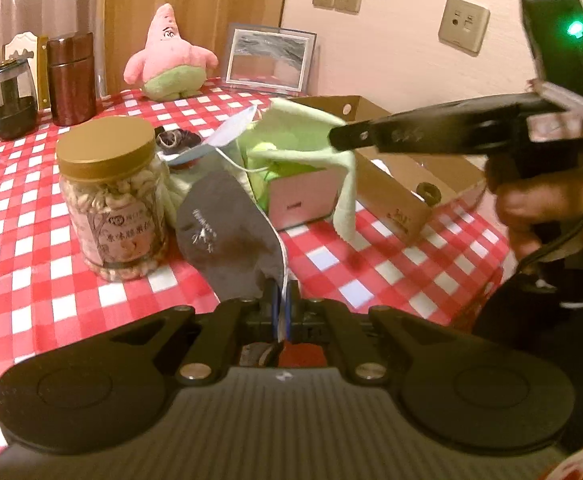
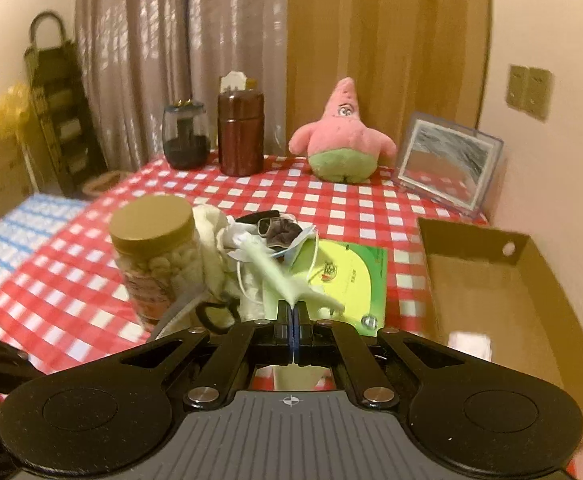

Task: Organize soft objects
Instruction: 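Grasp the grey cap with the left tool while the right tool grasps the green cloth, then carry the cap and green cloth into the cardboard tray and open both tools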

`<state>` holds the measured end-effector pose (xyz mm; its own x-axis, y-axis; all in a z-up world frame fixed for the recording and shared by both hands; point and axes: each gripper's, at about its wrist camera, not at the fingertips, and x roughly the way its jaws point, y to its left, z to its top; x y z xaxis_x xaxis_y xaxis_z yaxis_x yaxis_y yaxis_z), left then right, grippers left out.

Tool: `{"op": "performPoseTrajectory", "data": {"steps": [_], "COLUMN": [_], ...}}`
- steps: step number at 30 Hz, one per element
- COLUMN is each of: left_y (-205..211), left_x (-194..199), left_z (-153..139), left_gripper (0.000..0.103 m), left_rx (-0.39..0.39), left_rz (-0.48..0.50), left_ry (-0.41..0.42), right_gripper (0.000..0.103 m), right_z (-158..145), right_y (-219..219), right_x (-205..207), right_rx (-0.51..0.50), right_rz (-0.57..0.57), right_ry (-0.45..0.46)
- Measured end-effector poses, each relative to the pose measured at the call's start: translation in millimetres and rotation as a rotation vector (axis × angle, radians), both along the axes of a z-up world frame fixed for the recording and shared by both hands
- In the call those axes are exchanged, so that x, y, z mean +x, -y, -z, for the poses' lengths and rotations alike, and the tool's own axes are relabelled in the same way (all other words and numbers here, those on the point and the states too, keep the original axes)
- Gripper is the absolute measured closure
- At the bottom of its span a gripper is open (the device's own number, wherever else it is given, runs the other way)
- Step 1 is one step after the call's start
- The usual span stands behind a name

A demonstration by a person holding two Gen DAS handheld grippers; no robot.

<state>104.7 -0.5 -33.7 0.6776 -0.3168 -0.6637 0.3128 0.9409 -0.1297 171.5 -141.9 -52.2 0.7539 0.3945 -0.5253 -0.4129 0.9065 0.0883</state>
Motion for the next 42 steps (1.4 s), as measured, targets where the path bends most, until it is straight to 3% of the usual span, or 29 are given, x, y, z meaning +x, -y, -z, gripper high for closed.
{"op": "performPoseTrajectory", "data": {"steps": [9, 13, 28, 42], "left_y": [-14, -18, 22, 95], "left_x": [5, 9, 7, 30], "left_z": [17, 15, -62, -111], "left_gripper": [0.1, 0.1, 0.1, 0.1], "left_rx": [0.05, 0.034, 0.0, -0.085], "left_rz": [-0.075, -0.079, 0.028, 0.159], "left_ry": [-0.049, -0.044, 0.139, 0.218], "right_gripper": [0.103, 0.103, 0.103, 0.103], "right_z": [18, 21, -38, -68], "right_y": [-2, 0, 45, 123], "right_x": [-12, -11, -35, -52], "right_rx": [0.008, 0.033, 0.083, 0.11], "right_rz": [0.022, 0.032, 0.12, 0.264], "right_ry": [-0.135, -0.14, 0.002, 0.076]}}
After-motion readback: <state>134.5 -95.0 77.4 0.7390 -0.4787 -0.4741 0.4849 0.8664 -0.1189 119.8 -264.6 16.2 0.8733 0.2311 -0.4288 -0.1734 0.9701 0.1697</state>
